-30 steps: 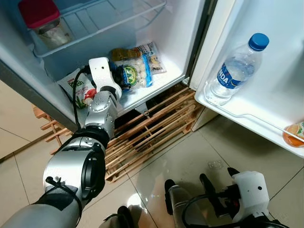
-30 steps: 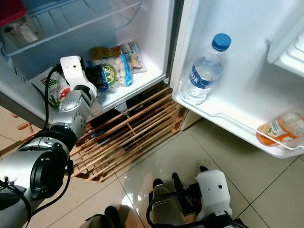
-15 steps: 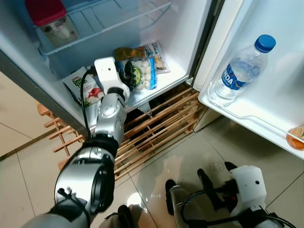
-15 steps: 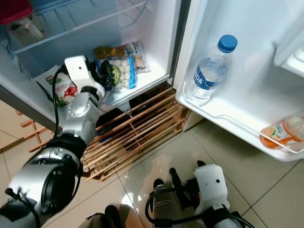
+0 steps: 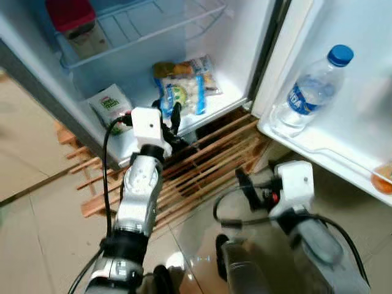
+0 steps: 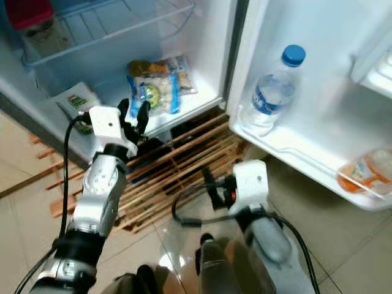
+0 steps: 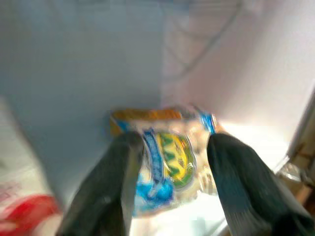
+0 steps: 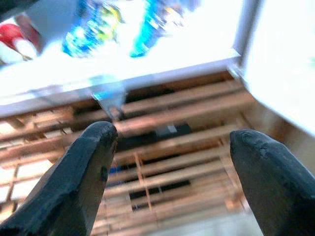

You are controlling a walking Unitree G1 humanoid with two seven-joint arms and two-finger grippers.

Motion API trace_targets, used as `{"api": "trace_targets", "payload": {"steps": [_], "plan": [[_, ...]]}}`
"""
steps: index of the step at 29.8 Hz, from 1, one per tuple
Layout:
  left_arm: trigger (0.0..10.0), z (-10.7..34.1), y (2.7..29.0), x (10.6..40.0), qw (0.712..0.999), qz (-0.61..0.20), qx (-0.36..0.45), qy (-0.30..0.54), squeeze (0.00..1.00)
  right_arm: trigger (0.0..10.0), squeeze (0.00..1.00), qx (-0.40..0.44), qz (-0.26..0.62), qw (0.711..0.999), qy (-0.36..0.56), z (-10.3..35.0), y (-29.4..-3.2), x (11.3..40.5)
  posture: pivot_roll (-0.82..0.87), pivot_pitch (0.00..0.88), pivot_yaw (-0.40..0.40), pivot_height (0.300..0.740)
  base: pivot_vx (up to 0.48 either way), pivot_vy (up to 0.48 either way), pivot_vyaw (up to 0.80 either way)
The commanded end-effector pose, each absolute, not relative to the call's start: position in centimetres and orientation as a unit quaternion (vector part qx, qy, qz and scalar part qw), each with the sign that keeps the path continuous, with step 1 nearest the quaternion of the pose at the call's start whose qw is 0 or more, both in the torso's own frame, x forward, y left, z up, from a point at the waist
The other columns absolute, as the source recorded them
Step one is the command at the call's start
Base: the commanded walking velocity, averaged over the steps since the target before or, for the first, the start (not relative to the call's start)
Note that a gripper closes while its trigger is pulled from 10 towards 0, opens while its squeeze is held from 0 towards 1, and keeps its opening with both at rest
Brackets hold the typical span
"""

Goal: Restocking fridge

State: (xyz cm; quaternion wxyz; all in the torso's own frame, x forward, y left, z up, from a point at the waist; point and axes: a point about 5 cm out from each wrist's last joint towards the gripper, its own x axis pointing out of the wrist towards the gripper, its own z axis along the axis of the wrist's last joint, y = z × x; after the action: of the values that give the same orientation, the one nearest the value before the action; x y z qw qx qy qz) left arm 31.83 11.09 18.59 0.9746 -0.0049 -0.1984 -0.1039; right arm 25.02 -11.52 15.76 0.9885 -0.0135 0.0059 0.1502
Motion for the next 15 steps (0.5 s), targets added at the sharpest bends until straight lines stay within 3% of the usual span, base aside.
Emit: {"api": "trace_targets", "payload": {"steps": [1, 2, 7, 13, 15], "plan": [[10.0, 18.8, 10.5, 30.6, 0.971, -0.135, 0.006, -0.199, 0.00, 10.0, 0.00, -0.021, 0.138, 0.990, 0.011, 15.1, -11.4, 25.7, -0.25, 0.251, 0.060, 0.736, 0.000, 0.000, 0.00], [10.0, 18.3, 10.9, 28.9, 0.973, -0.148, 0.016, -0.177, 0.00, 10.0, 0.00, -0.029, 0.141, 0.990, 0.003, 15.3, -10.6, 27.4, -0.21, 0.245, 0.062, 0.736, 0.000, 0.000, 0.00], [10.0, 17.2, 12.2, 26.5, 0.981, -0.134, 0.035, -0.133, 0.00, 10.0, 0.00, -0.037, 0.133, 0.990, -0.014, 15.4, -9.1, 30.3, -0.14, 0.237, 0.057, 0.736, 0.000, 0.000, 0.00], [10.0, 17.2, 13.2, 24.7, 0.985, -0.127, 0.047, -0.107, 0.00, 10.0, 0.00, -0.039, 0.146, 0.988, -0.031, 15.7, -6.9, 32.4, -0.09, 0.239, 0.050, 0.736, 0.000, 0.000, 0.00], [10.0, 16.1, 13.4, 23.9, 0.986, -0.149, 0.035, -0.060, 0.00, 10.0, 0.00, -0.045, 0.142, 0.988, -0.038, 15.8, -6.2, 33.4, -0.08, 0.241, 0.044, 0.736, 0.000, 0.000, 0.00]]}}
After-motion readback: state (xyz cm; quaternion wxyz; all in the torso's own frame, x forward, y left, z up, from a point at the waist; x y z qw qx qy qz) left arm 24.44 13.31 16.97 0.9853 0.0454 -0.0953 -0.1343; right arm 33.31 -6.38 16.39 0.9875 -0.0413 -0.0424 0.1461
